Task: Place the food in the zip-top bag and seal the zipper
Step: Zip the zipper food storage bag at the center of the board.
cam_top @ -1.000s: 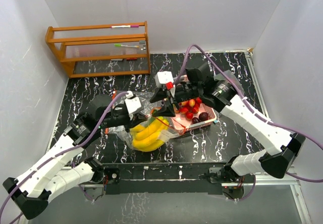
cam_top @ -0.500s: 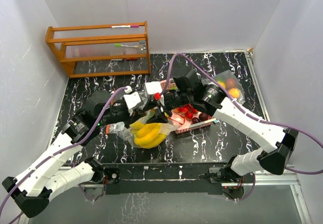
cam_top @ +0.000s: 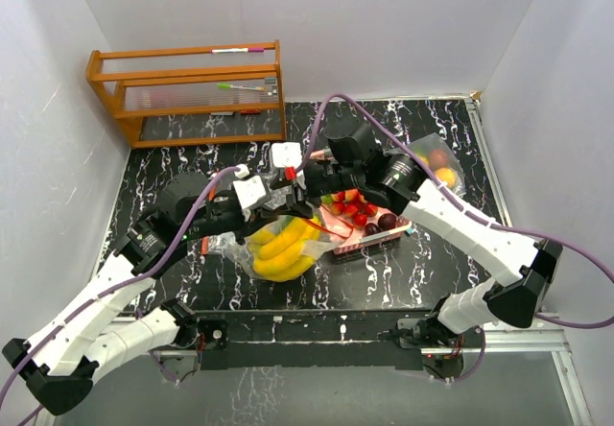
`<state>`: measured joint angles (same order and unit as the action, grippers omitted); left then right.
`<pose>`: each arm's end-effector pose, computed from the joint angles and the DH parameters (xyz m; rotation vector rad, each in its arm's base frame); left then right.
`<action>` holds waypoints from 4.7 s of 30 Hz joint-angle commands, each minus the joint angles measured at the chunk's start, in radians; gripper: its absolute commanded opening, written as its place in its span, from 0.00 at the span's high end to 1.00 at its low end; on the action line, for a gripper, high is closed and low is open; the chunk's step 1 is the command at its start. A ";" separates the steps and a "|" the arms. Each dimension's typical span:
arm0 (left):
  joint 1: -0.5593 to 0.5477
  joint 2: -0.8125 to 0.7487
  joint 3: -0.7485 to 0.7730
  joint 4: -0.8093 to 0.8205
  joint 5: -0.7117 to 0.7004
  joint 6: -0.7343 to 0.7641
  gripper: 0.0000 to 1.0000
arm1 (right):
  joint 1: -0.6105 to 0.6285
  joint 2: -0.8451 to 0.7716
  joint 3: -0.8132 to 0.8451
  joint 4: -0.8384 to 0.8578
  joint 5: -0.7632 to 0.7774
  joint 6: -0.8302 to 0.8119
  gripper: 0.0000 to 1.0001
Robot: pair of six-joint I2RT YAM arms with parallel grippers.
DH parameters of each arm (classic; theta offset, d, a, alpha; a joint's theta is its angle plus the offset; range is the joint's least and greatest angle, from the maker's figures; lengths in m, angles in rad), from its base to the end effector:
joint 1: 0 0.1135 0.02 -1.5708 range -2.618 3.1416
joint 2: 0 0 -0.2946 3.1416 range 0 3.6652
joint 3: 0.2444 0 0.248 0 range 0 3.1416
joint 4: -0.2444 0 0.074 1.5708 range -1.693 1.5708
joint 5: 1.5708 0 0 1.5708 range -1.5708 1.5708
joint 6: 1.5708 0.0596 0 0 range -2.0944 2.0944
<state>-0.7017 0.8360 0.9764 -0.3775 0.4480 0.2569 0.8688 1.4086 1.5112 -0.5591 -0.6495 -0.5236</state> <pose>0.1181 -0.1337 0.3952 1.1250 1.4593 -0.7179 0.1757 0.2635 0.4350 -1.5976 1.2602 0.8736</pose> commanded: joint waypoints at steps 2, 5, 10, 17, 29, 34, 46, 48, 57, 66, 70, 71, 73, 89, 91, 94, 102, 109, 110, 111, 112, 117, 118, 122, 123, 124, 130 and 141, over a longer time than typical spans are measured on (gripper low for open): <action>0.001 -0.031 0.065 0.012 0.035 0.022 1.00 | -0.001 0.021 0.093 -0.061 -0.064 -0.071 0.45; 0.001 -0.036 0.073 0.000 0.034 0.030 1.00 | -0.001 0.039 0.135 -0.133 -0.069 -0.096 0.46; 0.001 -0.043 0.084 -0.012 0.008 0.047 1.00 | -0.010 -0.009 0.117 -0.047 0.082 0.004 0.51; 0.001 -0.050 0.062 0.017 0.018 0.037 1.00 | -0.030 -0.130 -0.024 0.139 0.311 0.106 0.52; 0.001 -0.048 0.076 0.011 0.019 0.042 1.00 | -0.043 -0.116 -0.124 0.206 0.455 0.185 0.54; 0.001 -0.048 0.074 0.016 0.014 0.046 1.00 | -0.042 -0.143 -0.140 0.177 0.465 0.181 0.54; 0.001 -0.026 0.064 0.040 0.025 0.045 1.00 | -0.042 -0.289 -0.204 0.108 0.415 0.197 0.54; 0.001 -0.018 0.064 0.041 0.030 0.045 1.00 | -0.043 -0.280 -0.215 0.093 0.404 0.204 0.54; 0.001 -0.017 0.075 0.046 0.029 0.047 1.00 | -0.043 -0.251 -0.277 0.109 0.389 0.218 0.54; 0.001 -0.018 0.076 0.044 0.035 0.048 1.00 | -0.042 -0.238 -0.305 0.207 0.403 0.228 0.54; 0.001 -0.022 0.080 0.043 0.035 0.051 1.00 | -0.043 -0.201 -0.304 0.233 0.392 0.229 0.54; 0.001 -0.024 0.080 0.043 0.035 0.052 1.00 | -0.043 -0.196 -0.309 0.245 0.393 0.230 0.54; 0.001 -0.026 0.081 0.045 0.035 0.053 1.00 | -0.042 -0.194 -0.326 0.283 0.380 0.235 0.54; 0.001 -0.022 0.078 0.065 0.038 0.057 1.00 | -0.031 -0.171 -0.405 0.490 0.209 0.376 0.57; 0.000 -0.017 0.082 0.066 0.040 0.061 1.00 | -0.019 -0.165 -0.410 0.502 0.195 0.386 0.57; 0.001 -0.010 0.084 0.068 0.043 0.063 1.00 | 0.001 -0.163 -0.408 0.504 0.202 0.388 0.57; 0.001 -0.013 0.082 0.072 0.044 0.062 1.00 | 0.003 -0.204 -0.390 0.415 0.282 0.353 0.56; 0.001 -0.011 0.079 0.073 0.045 0.063 1.00 | 0.004 -0.286 -0.346 0.304 0.320 0.301 0.52; 0.001 -0.009 0.077 0.074 0.047 0.062 1.00 | 0.003 -0.293 -0.335 0.284 0.321 0.288 0.50; 0.001 -0.008 0.076 0.077 0.048 0.062 1.00 | 0.004 -0.298 -0.325 0.265 0.320 0.275 0.48; 0.001 -0.007 0.076 0.079 0.050 0.061 1.00 | 0.003 -0.299 -0.316 0.247 0.321 0.266 0.46; 0.001 -0.001 0.077 0.083 0.056 0.059 1.00 | 0.003 -0.308 -0.290 0.185 0.339 0.244 0.42; 0.001 -0.001 0.077 0.083 0.057 0.059 1.00 | 0.002 -0.317 -0.290 0.183 0.334 0.240 0.42; 0.001 0.003 0.084 0.075 0.066 0.062 1.00 | 0.002 -0.339 -0.283 0.161 0.268 0.195 0.34; 0.001 0.004 0.088 0.071 0.070 0.064 1.00 | 0.002 -0.336 -0.274 0.147 0.250 0.177 0.33; 0.001 0.007 0.094 0.066 0.076 0.064 1.00 | 0.001 -0.330 -0.263 0.135 0.237 0.162 0.33; 0.001 0.009 0.093 0.057 0.091 0.070 1.00 | 0.002 -0.274 -0.137 0.072 0.140 0.103 0.34; 0.001 0.012 0.091 0.044 0.104 0.088 1.00 | 0.001 -0.133 -0.007 -0.058 0.005 0.087 0.49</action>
<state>-0.7017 0.8558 1.0225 -0.3706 0.5201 0.3271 0.8688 1.2461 1.4700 -0.5762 -0.5785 -0.4263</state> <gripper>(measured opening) 0.008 0.522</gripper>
